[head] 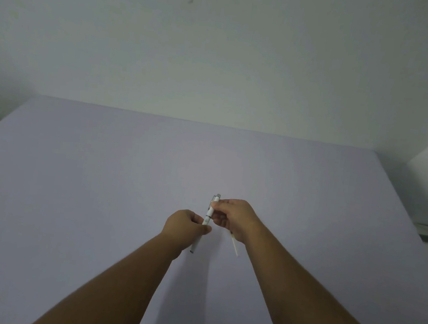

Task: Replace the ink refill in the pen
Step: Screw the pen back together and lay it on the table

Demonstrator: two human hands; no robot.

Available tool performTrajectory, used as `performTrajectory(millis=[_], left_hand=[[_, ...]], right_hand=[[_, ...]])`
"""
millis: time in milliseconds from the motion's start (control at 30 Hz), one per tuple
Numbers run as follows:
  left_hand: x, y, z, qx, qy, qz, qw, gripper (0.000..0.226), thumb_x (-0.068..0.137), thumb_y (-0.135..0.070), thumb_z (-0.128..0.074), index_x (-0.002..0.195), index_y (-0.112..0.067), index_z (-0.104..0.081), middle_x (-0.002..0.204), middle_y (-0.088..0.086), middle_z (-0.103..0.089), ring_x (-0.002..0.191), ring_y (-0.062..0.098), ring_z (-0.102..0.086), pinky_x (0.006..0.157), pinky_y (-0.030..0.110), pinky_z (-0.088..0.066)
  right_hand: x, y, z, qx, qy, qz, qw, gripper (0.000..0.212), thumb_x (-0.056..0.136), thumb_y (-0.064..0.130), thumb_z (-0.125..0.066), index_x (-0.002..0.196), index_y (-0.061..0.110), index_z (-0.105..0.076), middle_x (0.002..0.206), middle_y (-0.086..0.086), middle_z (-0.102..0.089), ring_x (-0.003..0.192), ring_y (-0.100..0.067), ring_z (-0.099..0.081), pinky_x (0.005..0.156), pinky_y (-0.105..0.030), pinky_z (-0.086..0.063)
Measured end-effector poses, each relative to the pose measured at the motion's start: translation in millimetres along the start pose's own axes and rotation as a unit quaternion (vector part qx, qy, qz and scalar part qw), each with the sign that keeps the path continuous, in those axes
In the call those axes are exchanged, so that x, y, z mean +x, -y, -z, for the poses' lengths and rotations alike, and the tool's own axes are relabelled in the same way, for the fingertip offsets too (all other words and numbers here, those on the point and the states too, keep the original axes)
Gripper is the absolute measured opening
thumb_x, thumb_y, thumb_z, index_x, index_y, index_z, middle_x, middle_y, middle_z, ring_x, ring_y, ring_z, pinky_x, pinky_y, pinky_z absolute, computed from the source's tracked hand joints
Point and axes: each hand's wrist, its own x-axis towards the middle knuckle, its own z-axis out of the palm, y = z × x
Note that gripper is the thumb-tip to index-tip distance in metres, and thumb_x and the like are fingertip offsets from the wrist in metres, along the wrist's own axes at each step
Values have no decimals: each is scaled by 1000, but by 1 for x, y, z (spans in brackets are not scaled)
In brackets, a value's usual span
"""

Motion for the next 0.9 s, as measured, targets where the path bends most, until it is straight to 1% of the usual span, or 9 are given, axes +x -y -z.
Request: performTrajectory(millis=[200,333,433,533,567,633,733,800,900], left_hand=[[4,3,-11,2,3,12,1000,13,79,-21,-73,76,-14,-62,74,4,-60,66,18,-55,67,31,-50],[10,6,-19,2,-8,21,1000,13,79,-23,-73,79,-16,-62,77,4,-62,69,19,-57,75,35,-55],[18,10,-25,-13,-16,35,999,14,79,-22,-73,76,-18,-60,77,5,-63,71,22,-59,83,41,-59],[25,16,-31,9,-36,41,998,13,77,-24,-74,74,-20,-63,78,3,-64,73,21,-61,83,41,-59],[26,18,-32,25,-43,41,998,11,77,-25,-74,77,-20,-65,79,2,-65,74,20,-61,81,39,-59],[28,20,-36,57,-49,38,996,14,78,-27,-74,86,-17,-69,82,2,-67,70,18,-61,66,30,-55],[30,22,-43,75,-47,35,995,17,80,-29,-73,89,-16,-66,81,0,-64,59,9,-55,46,18,-40],[32,24,-47,78,-51,30,995,19,81,-29,-73,92,-16,-66,84,0,-64,57,4,-53,42,14,-36],[34,25,-52,78,-54,26,995,19,82,-28,-71,95,-16,-65,88,-1,-64,57,3,-52,41,12,-34]], right_hand=[[2,-7,6,-24,-16,-1,1000,10,87,11,-64,87,2,-70,79,-10,-70,66,-16,-63,64,-24,-55],[7,-14,6,-97,-65,13,993,24,90,20,-60,105,4,-69,91,-9,-67,77,-19,-63,76,-27,-56],[13,-20,14,-239,-156,50,957,29,94,17,-47,116,11,-65,112,-6,-67,105,-25,-63,90,-31,-52],[14,-33,25,-371,-177,27,911,29,92,9,-44,113,9,-64,118,-11,-66,109,-28,-61,80,-25,-43],[13,-37,27,-406,-176,13,896,26,92,10,-45,111,7,-63,116,-12,-66,108,-29,-61,77,-25,-42],[14,-47,29,-442,-177,-10,879,25,91,15,-49,110,6,-62,114,-13,-66,106,-30,-62,75,-27,-44],[18,-59,27,-447,-181,-34,875,27,87,21,-54,109,7,-59,110,-11,-65,101,-29,-63,74,-30,-49],[22,-63,25,-446,-185,-45,875,25,86,22,-55,106,7,-57,108,-11,-65,99,-29,-63,71,-31,-49],[25,-68,23,-447,-189,-50,873,24,86,19,-54,106,7,-58,109,-11,-66,100,-30,-64,74,-33,-51]])
